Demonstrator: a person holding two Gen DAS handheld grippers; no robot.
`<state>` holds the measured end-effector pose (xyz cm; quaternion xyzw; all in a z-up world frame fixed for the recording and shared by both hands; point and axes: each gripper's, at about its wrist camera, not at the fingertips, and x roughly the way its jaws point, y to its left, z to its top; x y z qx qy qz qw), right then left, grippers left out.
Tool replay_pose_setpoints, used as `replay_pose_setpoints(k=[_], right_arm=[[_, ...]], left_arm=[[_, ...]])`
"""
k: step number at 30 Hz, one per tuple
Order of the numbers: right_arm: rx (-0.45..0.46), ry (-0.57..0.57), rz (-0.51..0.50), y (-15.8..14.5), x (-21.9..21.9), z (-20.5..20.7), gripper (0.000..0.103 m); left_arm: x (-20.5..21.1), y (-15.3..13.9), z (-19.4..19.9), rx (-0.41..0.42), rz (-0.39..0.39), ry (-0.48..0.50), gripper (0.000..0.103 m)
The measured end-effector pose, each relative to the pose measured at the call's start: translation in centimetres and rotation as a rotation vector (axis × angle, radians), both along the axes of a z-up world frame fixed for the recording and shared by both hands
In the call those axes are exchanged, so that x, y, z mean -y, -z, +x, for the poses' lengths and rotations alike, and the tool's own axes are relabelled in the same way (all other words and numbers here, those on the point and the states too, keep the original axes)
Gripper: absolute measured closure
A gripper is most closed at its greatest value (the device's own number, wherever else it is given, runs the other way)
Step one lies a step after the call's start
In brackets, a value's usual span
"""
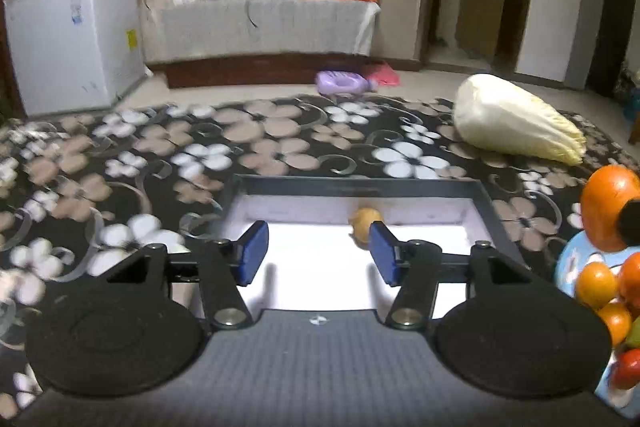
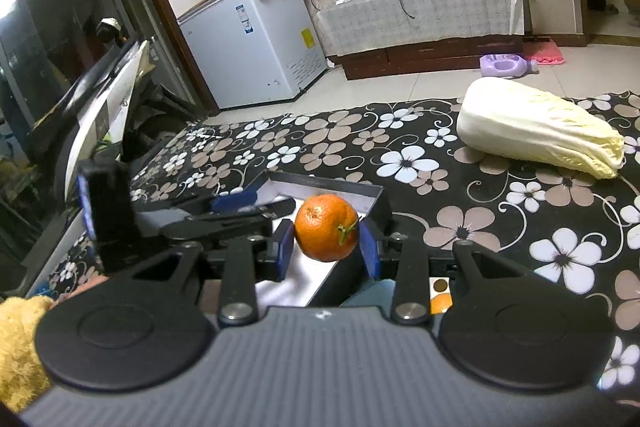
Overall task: Organize fruits
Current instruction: 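Grasp the small brown fruit in the tray with the left tool, then carry the brown fruit and mandarin to the blue plate with both tools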
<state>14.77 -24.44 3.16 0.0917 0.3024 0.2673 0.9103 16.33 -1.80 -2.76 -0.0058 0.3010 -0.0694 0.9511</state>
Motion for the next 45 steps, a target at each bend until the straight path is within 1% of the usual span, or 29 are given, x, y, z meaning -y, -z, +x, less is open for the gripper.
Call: replay_pose_setpoints(k=[3, 4, 6, 8, 9, 11, 12, 14, 15, 17, 22, 27, 31, 35, 40, 45], right_arm=[[0.0, -0.004, -0.005, 0.1, 0.0, 0.0, 0.064], [0.0, -0.002, -0.006, 0.1, 0.0, 0.0, 0.064], [-0.001, 0.004, -0.004, 0.1, 0.2, 0.0, 0.064], [-0.001, 0.006, -0.005, 0.0, 0.4, -0.2, 0.064], [-0.002, 0.007, -0.006, 0.1, 0.5, -0.2, 0.064], [-0.003, 0.008, -0.012, 0.1, 0.7, -0.3, 0.064], [-0.005, 0.009, -0.013, 0.2, 0.8, -0.3, 0.064], [-0.009, 0.013, -0.017, 0.3, 1.0, -0.2, 0.064], [-0.01, 0.015, -0.019, 0.3, 1.1, -0.2, 0.064], [-0.011, 0.022, -0.016, 0.4, 1.4, -0.2, 0.064], [-0.006, 0.031, -0.021, 0.3, 1.7, -0.5, 0.064], [0.008, 0.056, -0.02, -0.3, 2.0, -1.9, 0.064], [0.032, 0.074, -0.037, -0.8, 1.8, -3.3, 0.064], [0.027, 0.096, -0.041, -0.6, 2.2, -5.1, 0.064], [0.044, 0.145, -0.047, -0.8, 3.3, -7.1, 0.064], [0.063, 0.229, -0.038, -0.9, 5.9, -8.5, 0.064]], left_arm=[[1.9, 0.0, 0.0, -0.011, 0.019, 0.061, 0.034], [2.7, 0.2, 0.1, -0.021, 0.036, 0.08, 0.034], [3.9, 0.9, 0.5, -0.036, 0.063, 0.085, 0.034], [4.4, 1.1, 1.2, -0.041, 0.052, 0.076, 0.034], [4.8, 1.1, 1.9, -0.04, 0.056, 0.069, 0.037], [5.1, 1.2, 2.9, -0.043, 0.065, 0.049, 0.055], [5.2, 1.5, 3.5, -0.068, 0.062, 0.048, 0.062], [5.3, 1.5, 3.3, -0.057, 0.066, 0.046, 0.074], [5.2, 1.4, 3.4, -0.06, 0.063, 0.046, 0.076], [5.0, 1.3, 3.4, -0.066, 0.046, 0.04, 0.076], [5.0, 0.3, 1.9, -0.045, 0.051, 0.029, 0.076], [5.8, -2.0, -1.1, -0.022, 0.054, 0.035, 0.076], [6.8, -4.3, -3.6, 0.013, 0.035, 0.043, 0.076], [8.0, -5.8, -5.9, 0.028, 0.014, 0.064, 0.076], [10.0, -6.3, -8.5, 0.023, 0.0, 0.103, 0.076], [11.5, -5.3, -10.0, -0.019, -0.02, 0.138, 0.076]])
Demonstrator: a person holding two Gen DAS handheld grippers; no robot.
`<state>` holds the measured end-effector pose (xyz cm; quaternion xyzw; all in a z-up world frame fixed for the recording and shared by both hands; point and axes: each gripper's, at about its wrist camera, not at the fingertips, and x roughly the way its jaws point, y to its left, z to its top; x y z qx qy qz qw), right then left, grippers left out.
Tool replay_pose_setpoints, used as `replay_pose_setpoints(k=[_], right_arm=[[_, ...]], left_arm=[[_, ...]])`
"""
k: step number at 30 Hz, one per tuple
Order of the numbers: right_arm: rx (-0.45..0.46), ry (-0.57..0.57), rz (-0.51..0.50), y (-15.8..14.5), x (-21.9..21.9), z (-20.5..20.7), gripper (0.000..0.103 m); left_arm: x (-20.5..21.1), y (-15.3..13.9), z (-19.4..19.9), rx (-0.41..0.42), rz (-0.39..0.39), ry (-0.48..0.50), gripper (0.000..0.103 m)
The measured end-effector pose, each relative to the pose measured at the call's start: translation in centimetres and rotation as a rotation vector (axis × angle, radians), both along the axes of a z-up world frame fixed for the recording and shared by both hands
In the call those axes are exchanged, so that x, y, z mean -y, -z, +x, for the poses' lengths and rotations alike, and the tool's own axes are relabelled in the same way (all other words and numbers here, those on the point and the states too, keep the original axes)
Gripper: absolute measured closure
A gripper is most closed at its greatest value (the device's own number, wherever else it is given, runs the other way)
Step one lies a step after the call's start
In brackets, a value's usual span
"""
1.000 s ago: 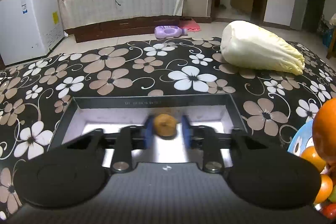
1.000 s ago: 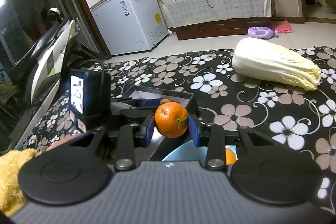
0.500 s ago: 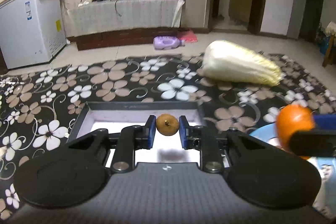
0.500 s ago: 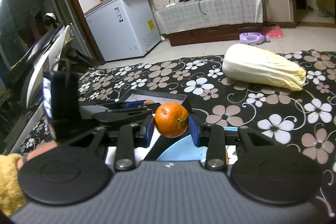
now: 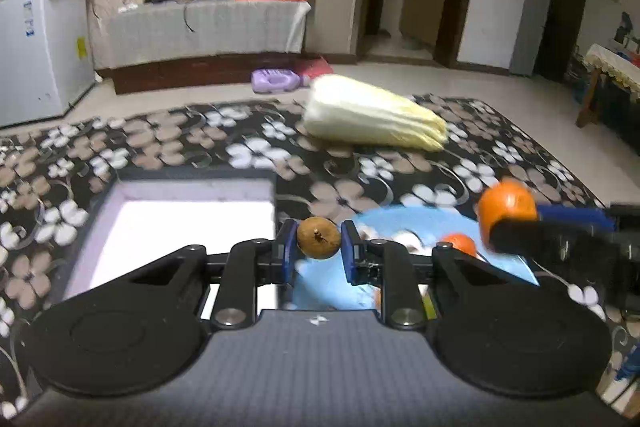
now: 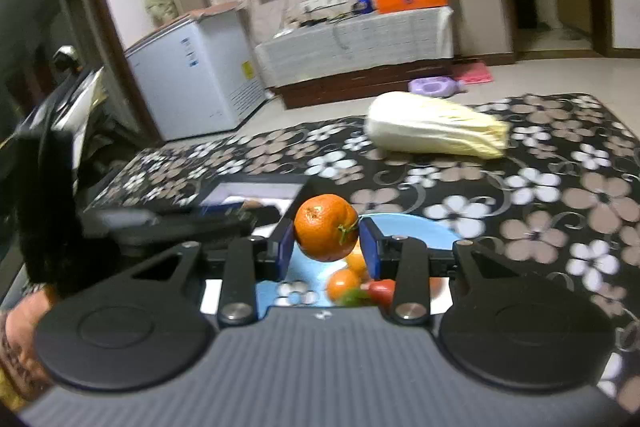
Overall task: Organize fruits
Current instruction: 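Carry the brown fruit and mandarin to the blue plate with both tools, then open both tools to release the fruits onto the plate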
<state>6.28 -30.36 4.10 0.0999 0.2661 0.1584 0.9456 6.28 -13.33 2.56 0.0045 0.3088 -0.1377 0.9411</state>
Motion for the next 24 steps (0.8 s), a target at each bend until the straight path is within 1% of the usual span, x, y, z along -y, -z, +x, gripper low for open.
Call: replay_pose_setpoints(k=[2, 4, 6, 8, 13, 16, 18, 21, 23, 24], right_arm=[[-0.01, 0.026, -0.004, 0.3, 1.2, 0.0, 0.064], [-0.039, 0.034, -0.014, 0.9, 2.0, 0.3, 0.064], [-0.078, 0.039, -0.024, 1.8, 2.6, 0.8, 0.064], [-0.099, 0.038, -0.039, 2.5, 2.8, 1.2, 0.064], [-0.125, 0.043, -0.064, 3.3, 2.8, 1.9, 0.063], [-0.153, 0.05, -0.12, 4.2, 2.5, 2.6, 0.063], [-0.163, 0.051, -0.15, 4.7, 2.1, 3.0, 0.062], [-0.159, 0.05, -0.166, 4.8, 1.8, 2.9, 0.061], [-0.148, 0.059, -0.173, 4.5, 1.7, 2.6, 0.056], [-0.143, 0.06, -0.173, 4.4, 1.7, 2.4, 0.053]], left_arm=[[1.0, 0.5, -0.7, -0.011, -0.004, 0.024, 0.076], [2.2, 0.9, -1.4, -0.022, -0.005, 0.057, 0.076], [3.3, 1.3, -2.2, -0.02, 0.007, 0.083, 0.076], [4.3, 1.8, -2.9, -0.029, 0.019, 0.107, 0.076], [4.9, 2.6, -3.7, -0.043, 0.023, 0.126, 0.075], [4.7, 2.5, -3.8, -0.041, 0.024, 0.116, 0.075], [4.6, 2.4, -3.8, -0.029, 0.038, 0.098, 0.075], [4.2, 2.1, -4.0, -0.025, 0.044, 0.087, 0.069], [3.8, 1.9, -4.3, -0.029, 0.038, 0.077, 0.063], [3.5, 1.8, -4.6, -0.034, 0.036, 0.07, 0.055]])
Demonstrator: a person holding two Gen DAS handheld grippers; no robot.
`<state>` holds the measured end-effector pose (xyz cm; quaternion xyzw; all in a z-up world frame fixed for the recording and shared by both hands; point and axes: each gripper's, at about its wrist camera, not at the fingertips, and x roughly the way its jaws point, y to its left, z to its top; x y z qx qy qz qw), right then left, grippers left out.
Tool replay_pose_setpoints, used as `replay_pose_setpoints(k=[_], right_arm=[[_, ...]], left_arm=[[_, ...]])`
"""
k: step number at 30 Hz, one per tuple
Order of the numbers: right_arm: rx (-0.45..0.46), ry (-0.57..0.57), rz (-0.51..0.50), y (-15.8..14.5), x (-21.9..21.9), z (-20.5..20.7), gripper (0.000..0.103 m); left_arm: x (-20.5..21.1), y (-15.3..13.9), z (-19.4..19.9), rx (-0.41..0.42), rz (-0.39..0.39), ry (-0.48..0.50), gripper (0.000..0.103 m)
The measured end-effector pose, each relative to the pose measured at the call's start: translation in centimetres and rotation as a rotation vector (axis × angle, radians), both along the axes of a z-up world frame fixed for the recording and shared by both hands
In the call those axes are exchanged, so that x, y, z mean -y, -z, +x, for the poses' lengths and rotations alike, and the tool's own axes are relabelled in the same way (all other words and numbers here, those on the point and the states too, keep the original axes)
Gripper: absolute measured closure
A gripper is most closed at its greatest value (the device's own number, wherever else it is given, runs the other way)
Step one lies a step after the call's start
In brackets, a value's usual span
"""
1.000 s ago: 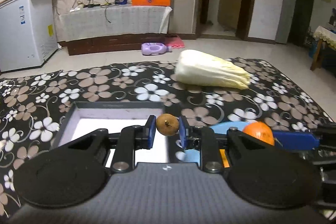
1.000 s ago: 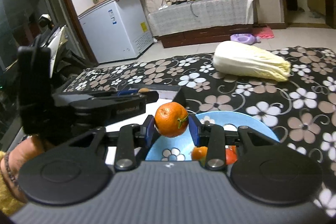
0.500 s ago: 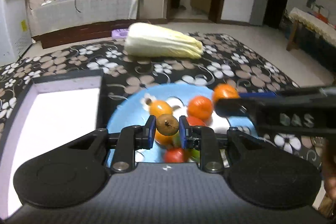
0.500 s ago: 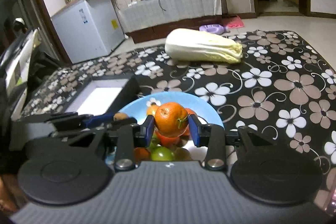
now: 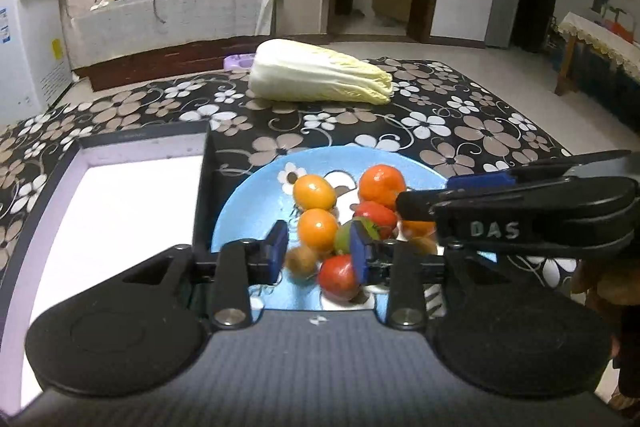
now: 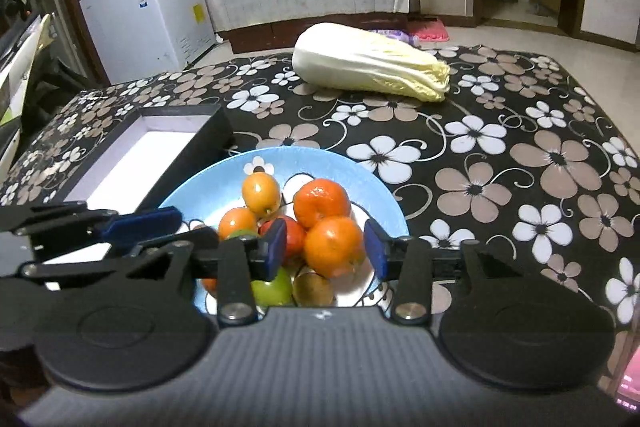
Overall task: Organize fruits
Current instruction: 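Open both tools to release the fruits onto the plate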
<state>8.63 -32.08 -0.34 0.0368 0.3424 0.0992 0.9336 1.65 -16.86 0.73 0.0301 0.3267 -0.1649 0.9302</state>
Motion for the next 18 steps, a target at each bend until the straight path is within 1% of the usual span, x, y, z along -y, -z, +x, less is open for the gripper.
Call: replay_pose_setpoints(k=[1, 5, 7, 8, 9, 12, 13, 14, 15, 16, 18], right_arm=[[0.004, 0.002, 0.004, -0.1, 0.1, -0.3, 0.052], [0.042, 0.046, 0.051, -1.1, 0.9, -1.6, 0.049], [0.075, 0.092, 0.09, -1.7, 1.6, -2.5, 0.033], [0.09, 0.12, 0.105, -2.0, 1.9, -3.2, 0.03], [0.099, 0.142, 0.113, -2.3, 2.1, -3.8, 0.029], [0.099, 0.198, 0.113, -2.9, 2.0, -5.9, 0.029], [0.097, 0.203, 0.113, -2.9, 1.9, -6.5, 0.029], [0.098, 0.199, 0.117, -2.9, 1.9, -7.3, 0.029], [0.099, 0.193, 0.118, -3.0, 1.8, -8.0, 0.029], [0.1, 0.189, 0.118, -3.0, 1.8, -8.8, 0.029], [0.103, 0.18, 0.122, -2.9, 1.9, -9.8, 0.029]], left_arm=[[-0.2, -0.1, -0.3, -0.002, 0.003, -0.001, 0.047], [-0.6, -0.8, -2.3, 0.016, 0.013, 0.01, 0.039], [-0.7, -1.1, -3.5, 0.02, 0.022, 0.009, 0.031], [-0.7, -1.3, -4.1, 0.021, 0.033, 0.012, 0.031], [-0.7, -1.5, -4.7, 0.025, 0.039, 0.02, 0.028], [-1.0, -1.9, -6.5, 0.019, 0.031, 0.012, 0.011], [-1.1, -2.0, -7.1, 0.033, 0.027, 0.011, 0.011], [-1.2, -2.1, -7.8, 0.053, 0.039, 0.005, 0.01], [-1.1, -2.3, -8.7, 0.086, 0.066, -0.006, 0.007], [-1.1, -2.5, -9.3, 0.113, 0.079, -0.013, 0.002], [-1.5, -2.9, -10.5, 0.137, 0.056, -0.014, 0.0]])
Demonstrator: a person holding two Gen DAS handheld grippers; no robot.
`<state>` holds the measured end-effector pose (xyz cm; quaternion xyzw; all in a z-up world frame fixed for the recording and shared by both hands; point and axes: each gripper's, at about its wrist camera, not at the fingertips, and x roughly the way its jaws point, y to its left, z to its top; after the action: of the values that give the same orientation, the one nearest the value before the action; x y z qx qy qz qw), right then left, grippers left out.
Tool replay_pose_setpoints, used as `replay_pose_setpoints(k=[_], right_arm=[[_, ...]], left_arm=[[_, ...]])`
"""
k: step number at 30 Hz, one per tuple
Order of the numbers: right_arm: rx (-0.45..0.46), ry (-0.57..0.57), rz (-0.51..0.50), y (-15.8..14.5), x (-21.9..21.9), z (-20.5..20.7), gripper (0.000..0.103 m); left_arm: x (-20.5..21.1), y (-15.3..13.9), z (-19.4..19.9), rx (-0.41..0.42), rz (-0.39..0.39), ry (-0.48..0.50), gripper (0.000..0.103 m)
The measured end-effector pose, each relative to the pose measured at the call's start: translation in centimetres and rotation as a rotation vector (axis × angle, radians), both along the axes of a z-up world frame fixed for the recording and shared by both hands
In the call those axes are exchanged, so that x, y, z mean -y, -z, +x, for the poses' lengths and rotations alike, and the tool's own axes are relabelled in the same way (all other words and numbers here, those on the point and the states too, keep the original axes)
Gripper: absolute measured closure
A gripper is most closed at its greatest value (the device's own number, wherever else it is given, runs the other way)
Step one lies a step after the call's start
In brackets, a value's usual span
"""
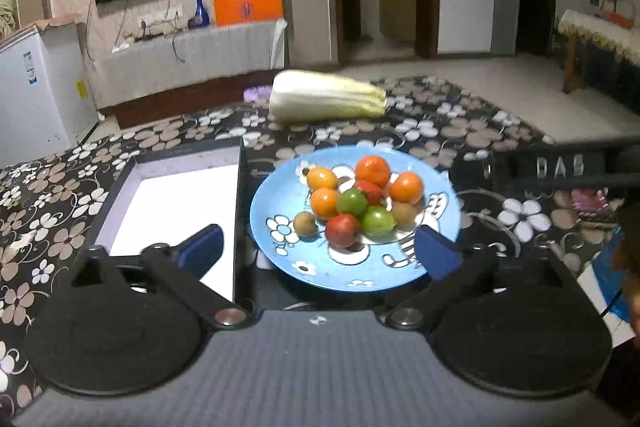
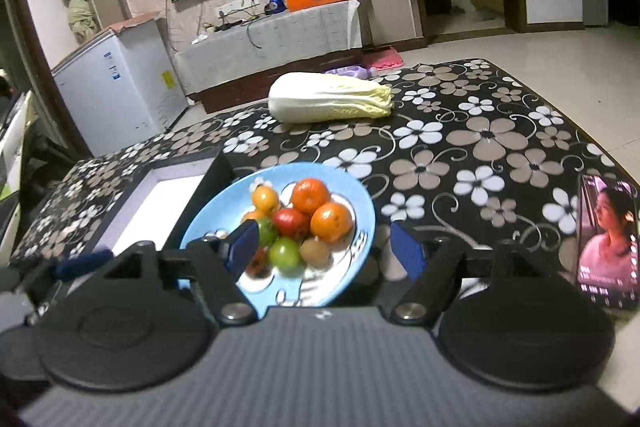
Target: Organize fruits
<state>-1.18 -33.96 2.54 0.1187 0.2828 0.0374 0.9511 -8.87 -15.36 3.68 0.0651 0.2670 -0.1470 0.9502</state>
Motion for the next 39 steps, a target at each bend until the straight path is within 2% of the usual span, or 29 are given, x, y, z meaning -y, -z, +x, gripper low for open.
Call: replay_pose_setpoints(k=[4, 6, 8, 12, 16, 20, 39], right_arm=[[-0.003, 0.016, 0.002, 0.1, 0.5, -1.7, 0.029], [-0.012, 0.032, 0.002, 0.3, 0.7, -2.3, 0.029], [-0.016, 0.041, -0.012, 0.3, 0.7, -2.8, 0.029], [-0.02, 0.019, -0.045, 0.5, 0.1, -3.1, 0.029], [-0.034, 0.012, -0.072, 1.0, -0.4, -2.9, 0.029], [-0.071, -0.011, -0.105, 1.6, -1.1, -2.3, 0.029], [-0.126, -0.04, -0.115, 2.5, -1.4, -1.4, 0.029]], left_arm=[[-0.8, -0.2, -1.3, -0.022, -0.042, -0.018, 0.0], [-0.8, -0.2, -1.6, -0.058, -0.028, -0.055, 0.0], [-0.6, -0.1, -2.4, -0.053, -0.005, -0.081, 0.0], [0.0, 0.6, -4.5, -0.069, 0.027, -0.049, 0.0], [0.4, 1.4, -6.0, -0.103, 0.018, -0.027, 0.0], [1.5, 1.9, -7.1, -0.085, 0.039, 0.015, 0.0], [3.0, 2.9, -6.9, -0.098, 0.041, 0.042, 0.0]])
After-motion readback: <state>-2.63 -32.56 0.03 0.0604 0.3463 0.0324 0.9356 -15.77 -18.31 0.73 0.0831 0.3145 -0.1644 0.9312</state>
